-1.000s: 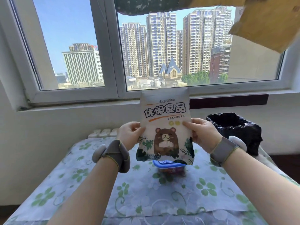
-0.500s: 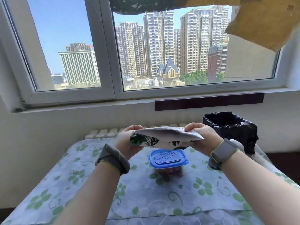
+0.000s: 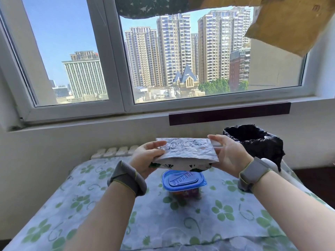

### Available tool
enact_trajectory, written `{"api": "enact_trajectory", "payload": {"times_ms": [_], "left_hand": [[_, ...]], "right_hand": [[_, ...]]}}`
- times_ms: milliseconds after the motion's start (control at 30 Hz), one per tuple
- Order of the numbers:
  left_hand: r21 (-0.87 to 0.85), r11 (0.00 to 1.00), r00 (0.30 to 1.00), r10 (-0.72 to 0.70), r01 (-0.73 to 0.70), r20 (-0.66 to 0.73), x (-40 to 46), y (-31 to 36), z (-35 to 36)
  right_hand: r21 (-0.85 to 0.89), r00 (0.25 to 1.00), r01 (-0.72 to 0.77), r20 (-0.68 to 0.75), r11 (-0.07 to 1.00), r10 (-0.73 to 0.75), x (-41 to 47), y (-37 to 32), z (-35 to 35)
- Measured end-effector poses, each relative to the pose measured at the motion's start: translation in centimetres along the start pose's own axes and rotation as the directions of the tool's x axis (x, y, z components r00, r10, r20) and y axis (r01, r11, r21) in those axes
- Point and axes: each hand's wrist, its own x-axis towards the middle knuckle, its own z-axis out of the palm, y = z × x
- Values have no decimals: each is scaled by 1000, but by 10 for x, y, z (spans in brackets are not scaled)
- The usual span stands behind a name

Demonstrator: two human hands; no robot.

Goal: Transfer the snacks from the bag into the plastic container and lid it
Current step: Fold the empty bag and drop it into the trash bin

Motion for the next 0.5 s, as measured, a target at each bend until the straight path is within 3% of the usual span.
{"api": "enact_trajectory", "payload": {"times_ms": [133,333,500], "left_hand": [[50,996,996,78,-77,-32,9,-4,13],[168,969,983,183,-180,-3,23,-9,36],[307,902,948,317,-303,5,38,-19,58]], "right_hand": [[-150,985,-72,146,986,94,0,-3,-11],[-218,993,114,8,969,-115,9,-10,-25],[-272,949,222,-159,936,-271,14,-33,-46]]}}
